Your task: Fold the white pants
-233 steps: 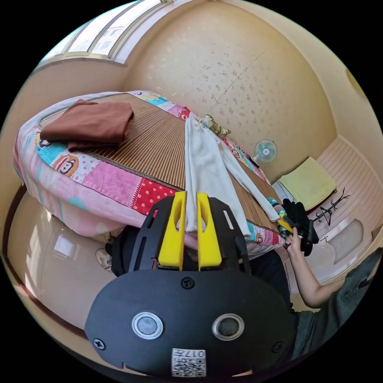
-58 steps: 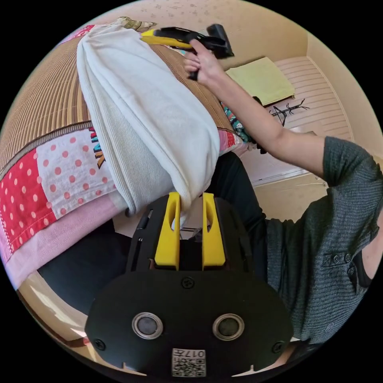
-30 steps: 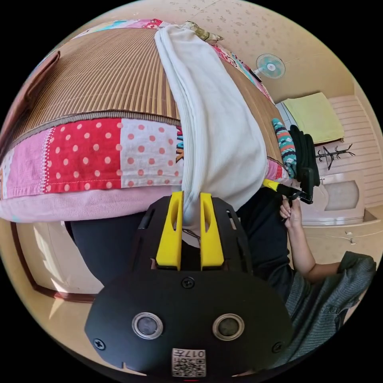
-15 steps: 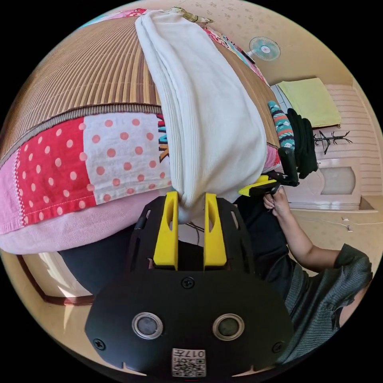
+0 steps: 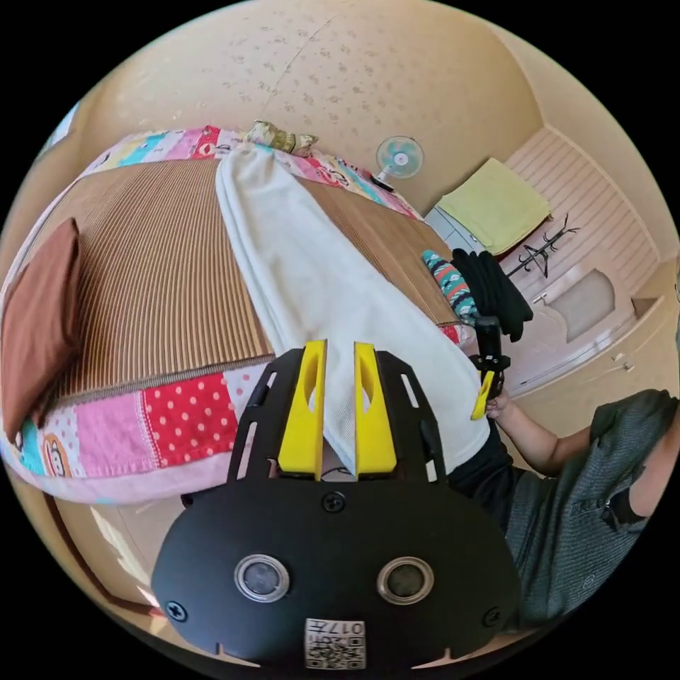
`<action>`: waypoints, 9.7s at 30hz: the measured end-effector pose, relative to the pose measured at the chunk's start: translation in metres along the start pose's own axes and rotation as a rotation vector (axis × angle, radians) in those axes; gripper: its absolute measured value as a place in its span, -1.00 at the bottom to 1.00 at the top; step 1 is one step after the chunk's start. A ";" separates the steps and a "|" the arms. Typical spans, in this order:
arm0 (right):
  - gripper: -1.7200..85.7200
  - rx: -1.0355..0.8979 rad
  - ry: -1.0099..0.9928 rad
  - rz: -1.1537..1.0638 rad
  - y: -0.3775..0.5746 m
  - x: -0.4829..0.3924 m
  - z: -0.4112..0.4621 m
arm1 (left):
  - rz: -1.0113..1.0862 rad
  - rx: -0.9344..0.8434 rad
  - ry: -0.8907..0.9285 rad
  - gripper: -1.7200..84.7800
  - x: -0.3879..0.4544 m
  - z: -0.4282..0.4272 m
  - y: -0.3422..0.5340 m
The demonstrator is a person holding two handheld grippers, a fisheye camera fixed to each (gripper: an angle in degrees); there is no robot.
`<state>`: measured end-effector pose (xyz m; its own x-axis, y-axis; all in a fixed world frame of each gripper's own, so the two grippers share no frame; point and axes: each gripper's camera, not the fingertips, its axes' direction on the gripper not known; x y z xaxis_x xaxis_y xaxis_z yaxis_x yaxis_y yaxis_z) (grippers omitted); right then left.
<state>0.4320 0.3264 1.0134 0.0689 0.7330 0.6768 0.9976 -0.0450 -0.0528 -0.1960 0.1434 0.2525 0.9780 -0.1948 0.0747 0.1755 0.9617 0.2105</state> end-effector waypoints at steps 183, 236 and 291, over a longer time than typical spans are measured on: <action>-0.40 0.768 0.765 0.487 -0.028 -0.014 -0.120 | -0.287 0.178 0.295 -0.61 -0.099 0.037 -0.037; -0.49 0.693 -0.269 0.378 0.114 -0.041 -0.103 | -0.338 -0.181 0.996 -0.64 -0.035 0.194 0.061; -0.95 1.008 1.563 0.597 0.317 -0.268 -0.046 | 0.621 -0.298 0.371 -0.68 0.547 0.482 0.074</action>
<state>0.7301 0.0849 0.8492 0.8525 -0.4002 0.3362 0.5173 0.7382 -0.4330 0.2977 0.0152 0.7783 0.8714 0.4230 -0.2486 -0.4451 0.8946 -0.0382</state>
